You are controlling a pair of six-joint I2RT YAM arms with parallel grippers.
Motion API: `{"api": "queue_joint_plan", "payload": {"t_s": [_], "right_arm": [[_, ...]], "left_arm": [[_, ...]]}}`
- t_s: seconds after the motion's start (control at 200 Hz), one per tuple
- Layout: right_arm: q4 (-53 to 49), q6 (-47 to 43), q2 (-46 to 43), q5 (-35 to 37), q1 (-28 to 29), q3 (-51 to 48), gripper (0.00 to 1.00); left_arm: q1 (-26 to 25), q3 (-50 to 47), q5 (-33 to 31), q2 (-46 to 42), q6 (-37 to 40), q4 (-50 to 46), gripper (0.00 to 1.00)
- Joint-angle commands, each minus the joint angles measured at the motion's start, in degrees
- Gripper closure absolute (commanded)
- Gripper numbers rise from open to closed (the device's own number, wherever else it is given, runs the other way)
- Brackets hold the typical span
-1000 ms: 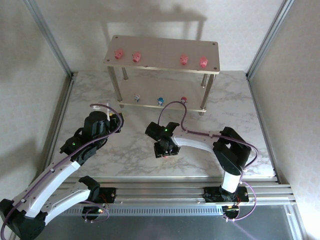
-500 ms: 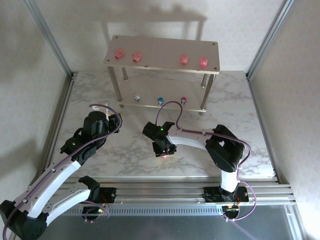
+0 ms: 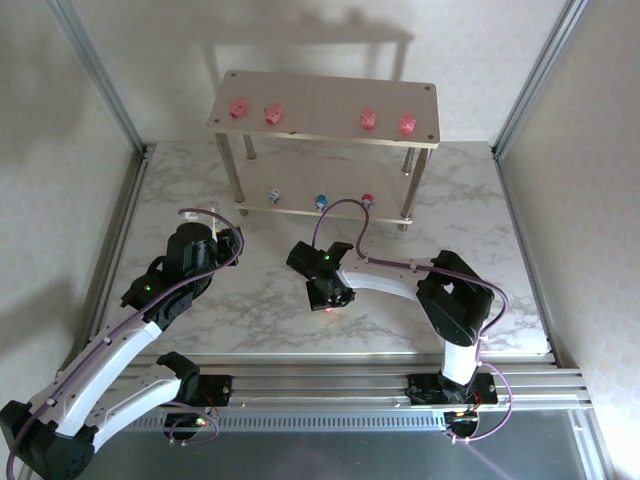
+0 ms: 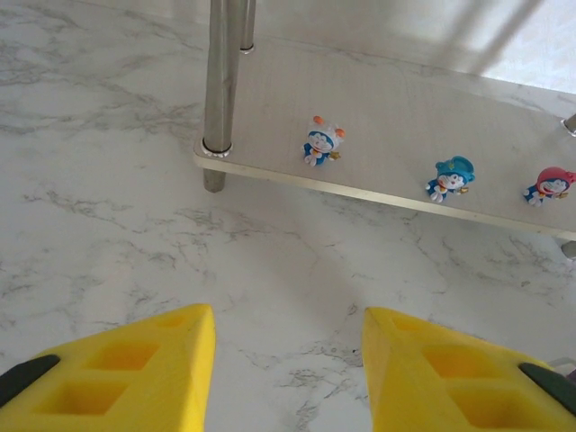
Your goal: Place and organize the plastic toys onto the shelf
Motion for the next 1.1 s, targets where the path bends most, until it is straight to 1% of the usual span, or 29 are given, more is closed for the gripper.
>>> {"api": "queue_joint_plan", "payload": {"t_s": [0.0,0.07,0.15,0.24,0.325,0.42,0.586,0.686,0.746,0.911,1.096], "right_arm": [[-0.45,-1.78,-2.72,2.07,-0.36,-0.09,1.00],[-1.99,-2.91,-5.11,3.86,-0.31,1.57,1.00],[-6.70,-5.59,-7.65,7.62,-0.38,6.48,1.00],[-13.65,-10.39,-9.10,12.29,-0.58,15.68,1.00],[-19.20,-16.02,-8.94,16.02,-1.23,26.82,1.00],[-24.05,-22.46,-6.37,18.13,-3.13,41.14,1.00],[-28.57,-31.25,2.12,19.33,-6.62,66.31,1.00],[-28.07,-34.21,6.57,19.46,-8.42,76.87,1.00],[-25.79,-35.49,7.75,18.77,-9.38,79.27,1.00],[-19.19,-37.40,8.28,17.21,-12.05,78.64,1.00],[-13.72,-40.20,8.39,19.10,-12.45,77.38,1.00]], "left_arm": [[0.67,-0.41,0.90,-0.46,0.22,1.34,0.53],[0.68,0.19,0.84,-0.39,0.39,0.95,0.53],[0.83,1.54,0.95,-0.04,0.49,0.33,0.53],[1.22,4.67,2.13,1.27,0.76,-0.73,0.52],[1.73,8.76,4.26,3.51,1.25,-1.95,0.52],[1.93,13.31,6.46,6.47,2.02,-2.91,0.53],[2.24,18.45,7.84,9.49,3.03,-2.90,0.52],[2.46,20.07,8.45,10.58,3.34,-2.70,0.52],[2.64,20.82,8.64,11.00,3.47,-2.65,0.53],[3.06,21.78,8.50,11.82,3.91,-3.35,0.52],[3.84,21.90,8.48,11.91,4.26,-3.77,0.52]]}}
